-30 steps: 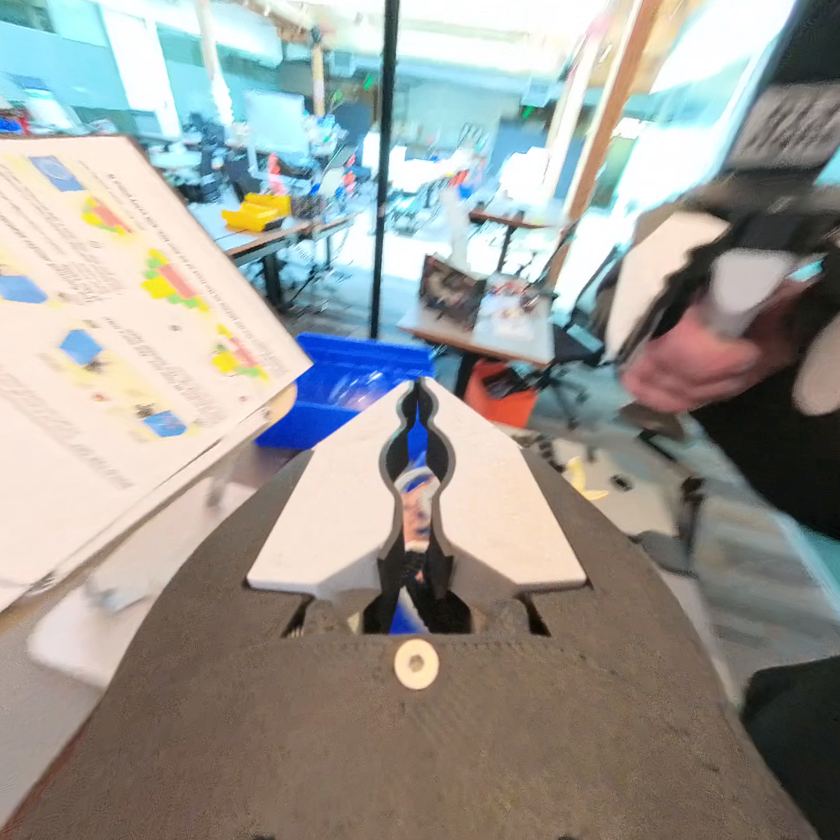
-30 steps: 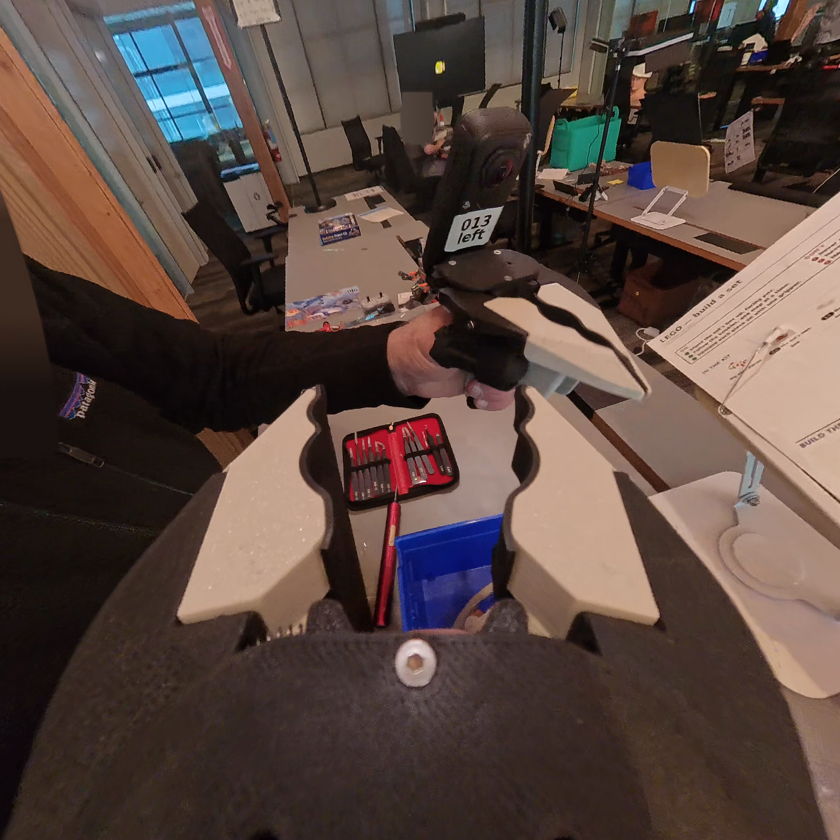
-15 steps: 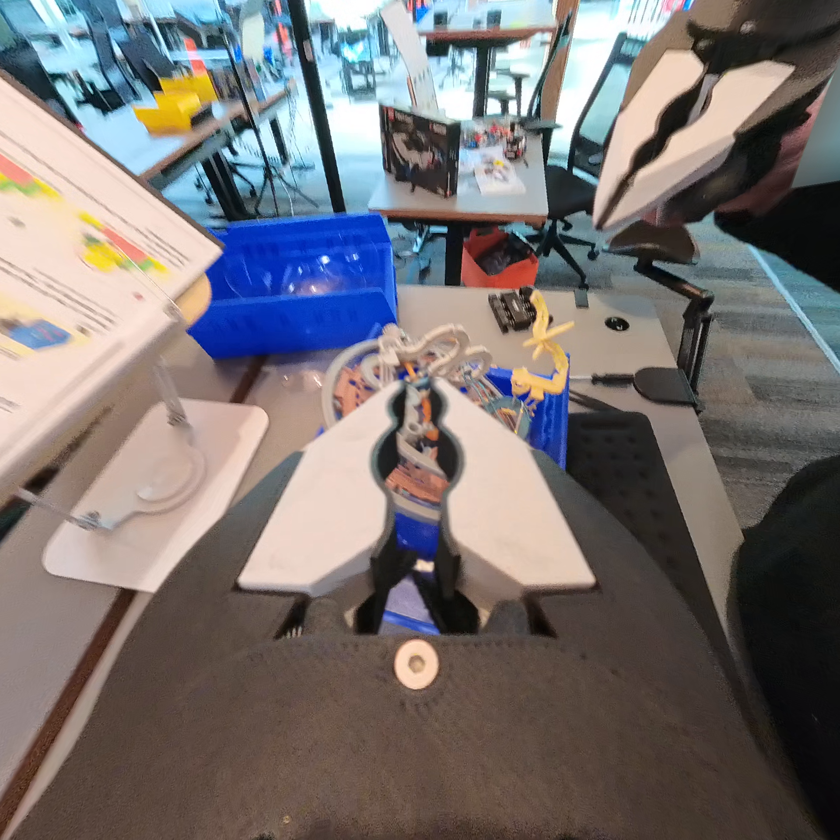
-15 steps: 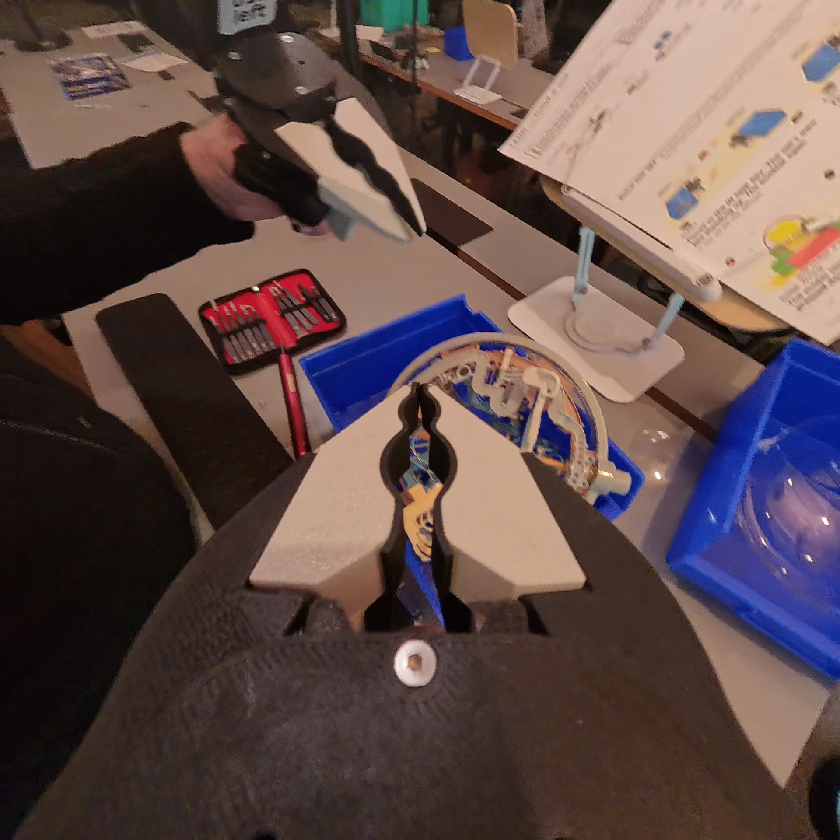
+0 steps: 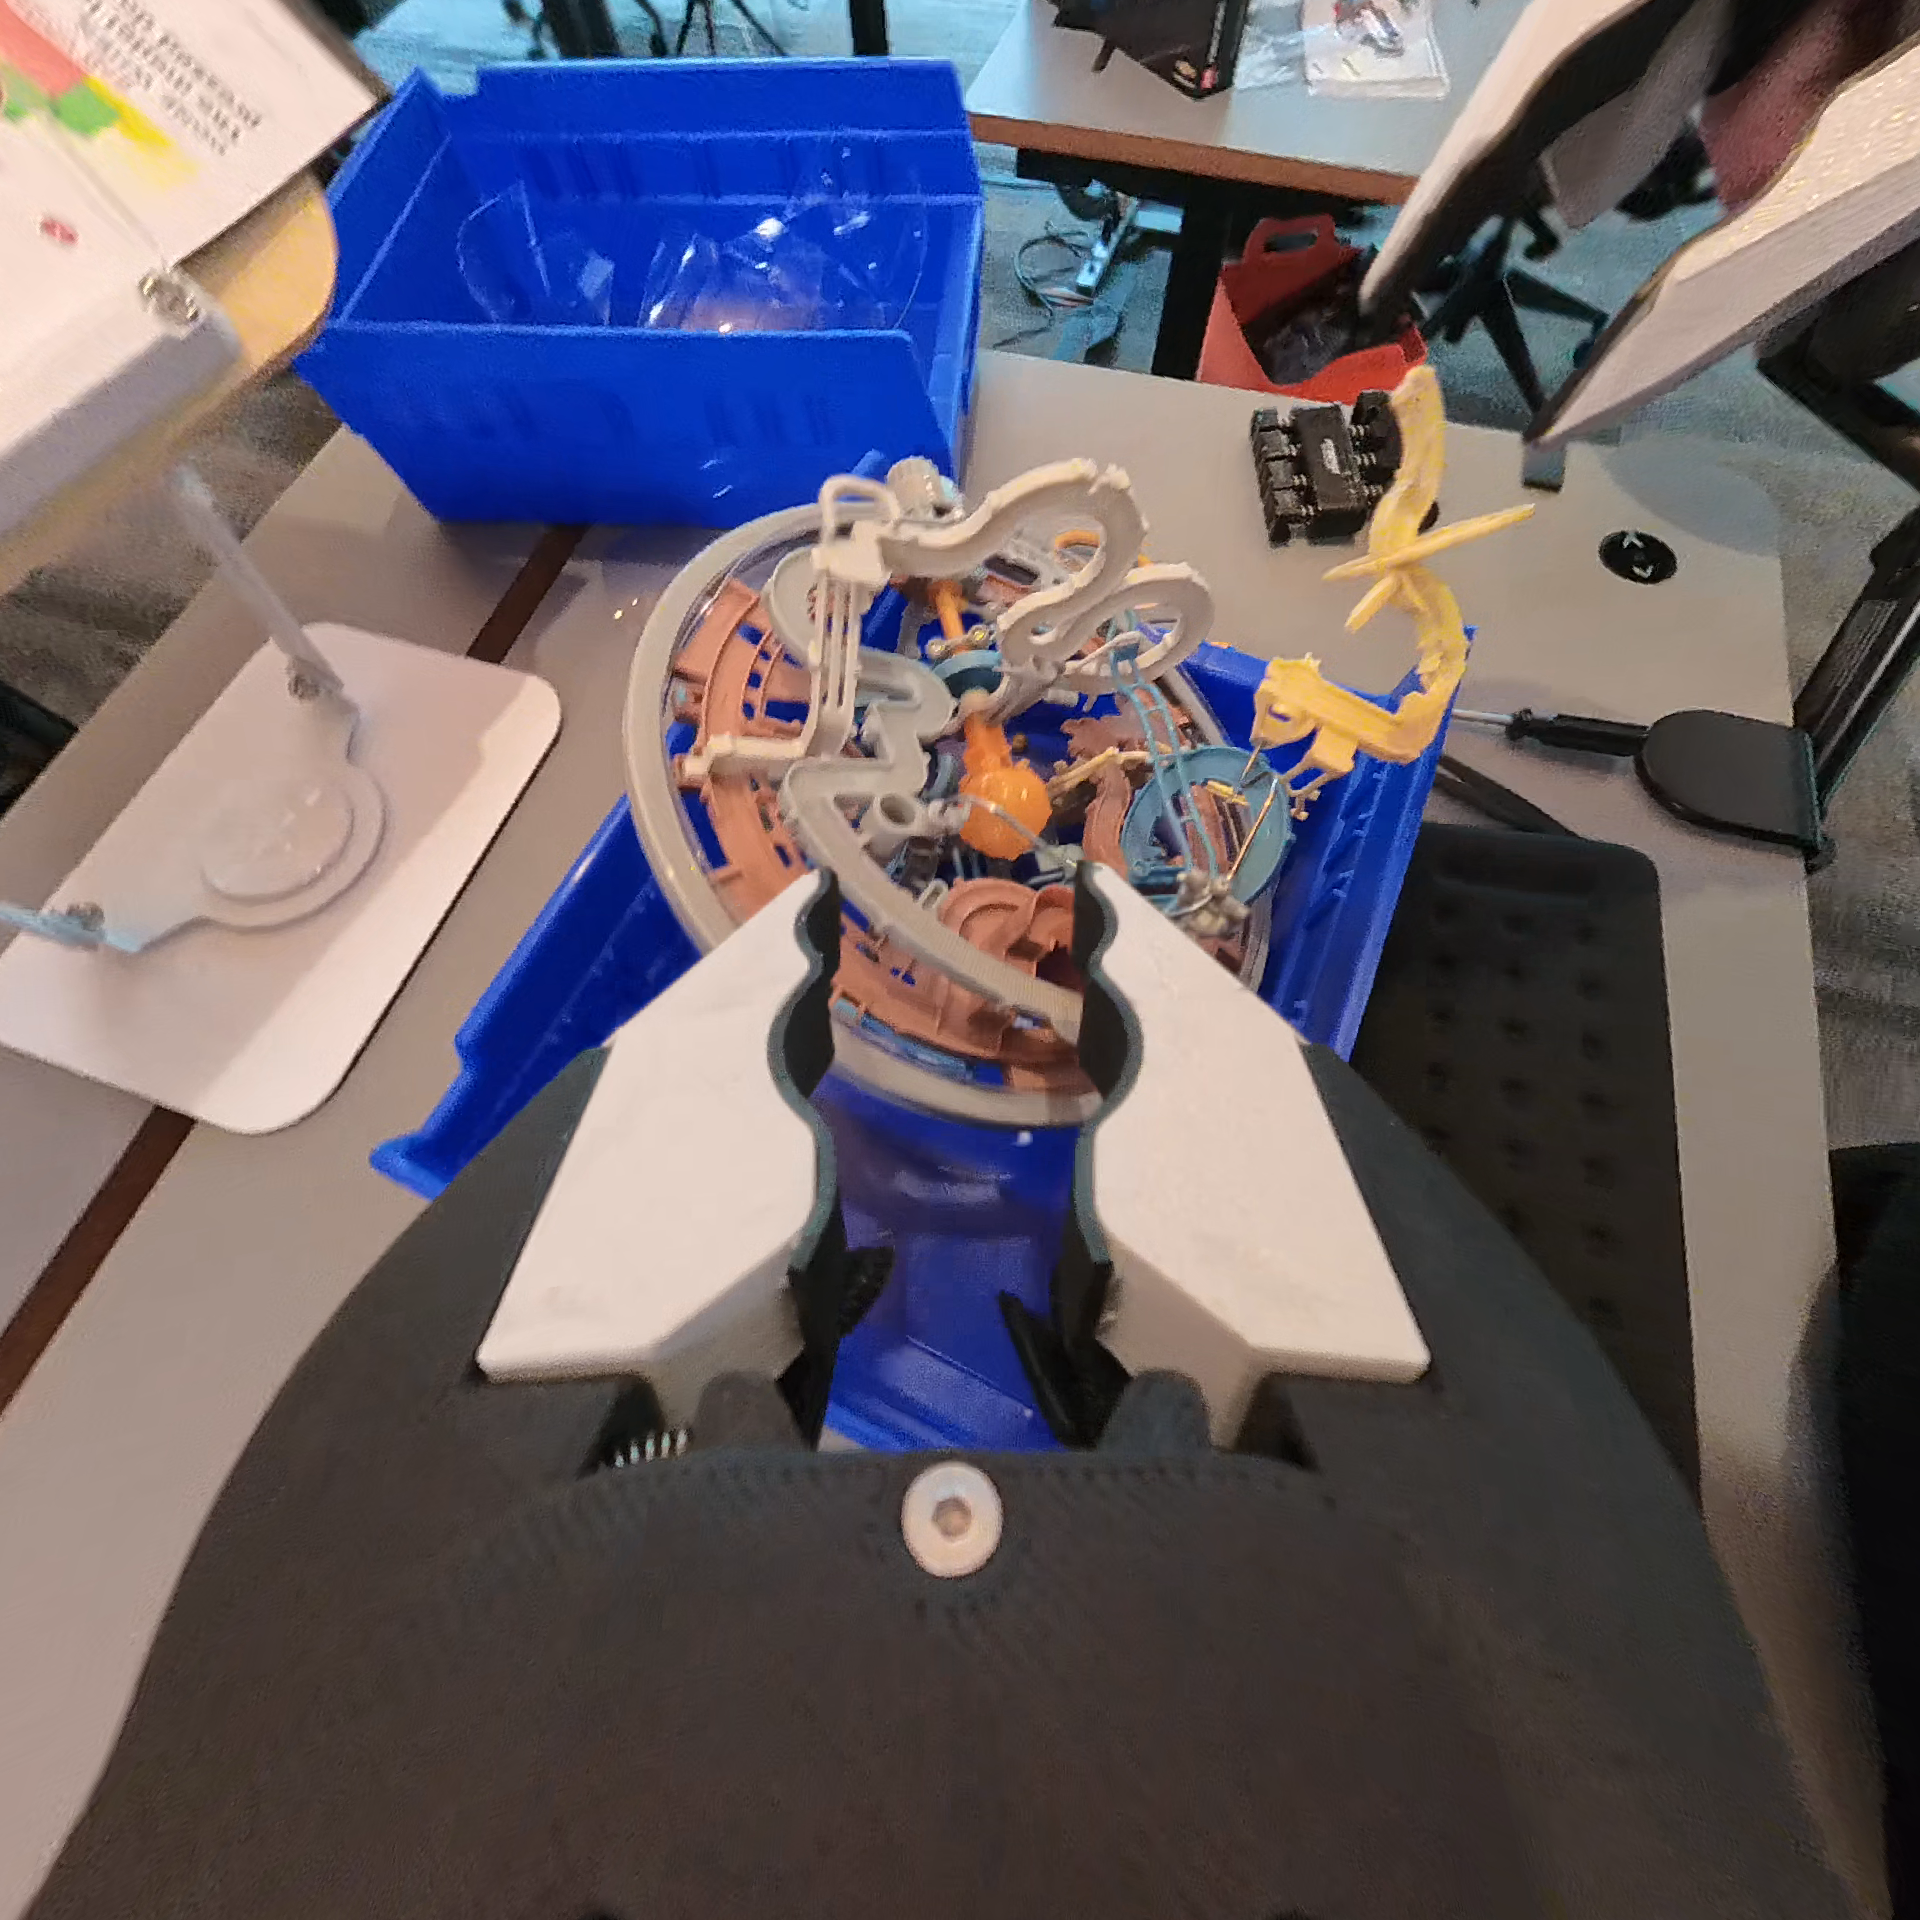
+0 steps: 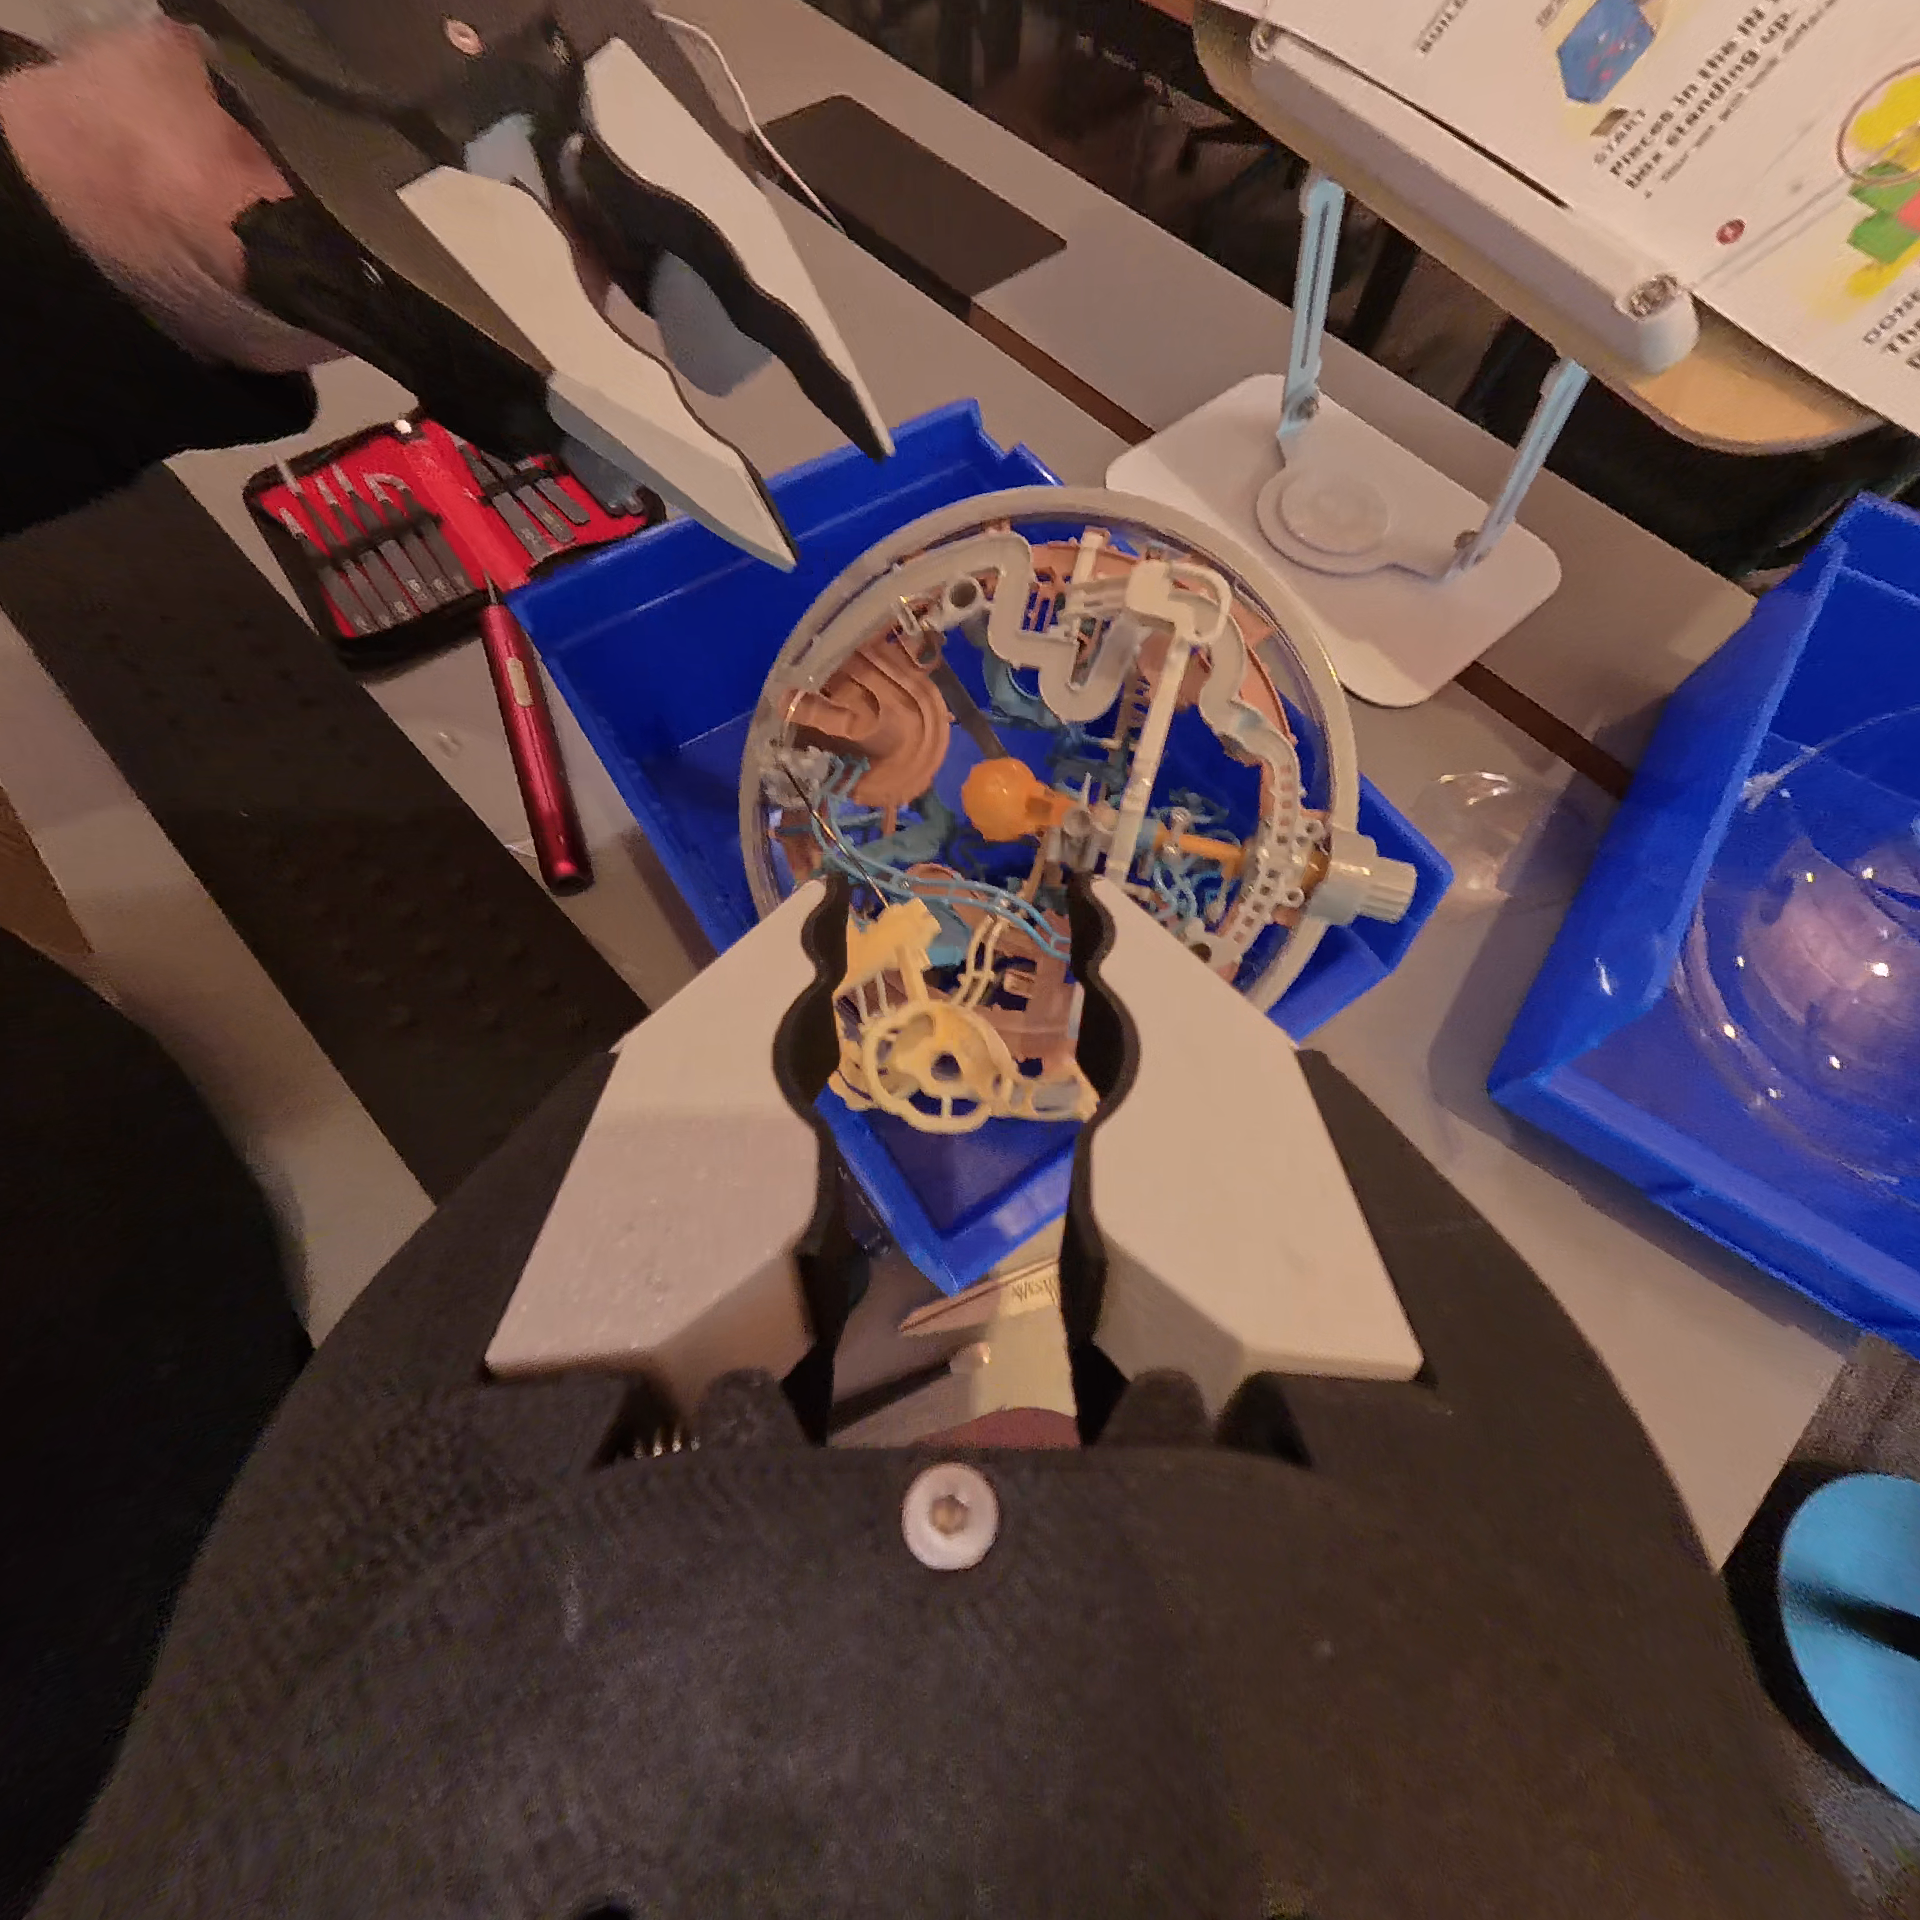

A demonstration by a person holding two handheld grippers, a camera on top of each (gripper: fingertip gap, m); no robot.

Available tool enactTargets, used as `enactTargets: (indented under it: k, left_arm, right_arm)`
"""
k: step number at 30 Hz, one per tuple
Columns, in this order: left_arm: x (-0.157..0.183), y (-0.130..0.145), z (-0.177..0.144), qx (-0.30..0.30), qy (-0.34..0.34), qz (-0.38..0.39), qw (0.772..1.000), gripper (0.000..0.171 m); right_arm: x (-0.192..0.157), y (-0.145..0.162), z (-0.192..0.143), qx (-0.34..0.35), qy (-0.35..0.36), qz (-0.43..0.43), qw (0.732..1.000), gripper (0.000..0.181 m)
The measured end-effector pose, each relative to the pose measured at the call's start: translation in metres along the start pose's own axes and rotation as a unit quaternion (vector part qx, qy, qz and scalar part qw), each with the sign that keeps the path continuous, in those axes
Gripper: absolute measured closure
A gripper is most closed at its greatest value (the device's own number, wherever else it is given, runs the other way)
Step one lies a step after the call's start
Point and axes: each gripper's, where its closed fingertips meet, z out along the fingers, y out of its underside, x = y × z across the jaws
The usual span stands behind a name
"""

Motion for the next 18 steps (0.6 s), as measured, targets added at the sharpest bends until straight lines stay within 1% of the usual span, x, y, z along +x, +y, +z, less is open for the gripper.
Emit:
enactTargets:
  k: [3,4,6,8,11,14,15,17,18]
  left_arm:
    - [-0.005,0.013,-0.011,0.011,-0.002,-0.041,0.999,0.137]
    - [-0.007,0.016,-0.013,0.015,-0.004,-0.053,0.998,0.137]
    - [-0.006,0.020,-0.014,0.017,0.003,-0.073,0.997,0.141]
    - [0.000,0.019,-0.010,0.018,0.008,-0.074,0.997,0.140]
    - [0.020,0.008,-0.001,0.014,0.031,-0.043,0.998,0.135]
    - [0.042,-0.004,0.009,0.002,0.046,0.018,0.999,0.133]
    - [0.049,-0.005,0.013,-0.005,0.051,0.037,0.998,0.132]
    - [0.063,-0.005,0.021,-0.017,0.070,0.067,0.995,0.130]
    - [0.067,-0.004,0.025,-0.020,0.071,0.088,0.993,0.128]
  right_arm:
    - [0.014,0.016,-0.019,0.009,0.004,0.039,0.999,0.141]
    - [0.019,0.024,-0.026,0.010,0.007,0.054,0.998,0.143]
    - [0.028,0.041,-0.036,0.007,0.015,0.078,0.997,0.143]
    - [0.030,0.048,-0.040,0.017,0.005,0.098,0.995,0.140]
    - [0.019,0.047,-0.033,0.032,-0.032,0.112,0.993,0.132]
    - [0.001,0.051,-0.011,0.016,-0.078,0.121,0.989,0.118]
    - [-0.006,0.050,-0.003,0.018,-0.097,0.128,0.987,0.120]
    - [-0.012,0.046,0.011,0.031,-0.131,0.151,0.979,0.141]
    - [-0.016,0.040,0.014,0.045,-0.156,0.169,0.972,0.144]
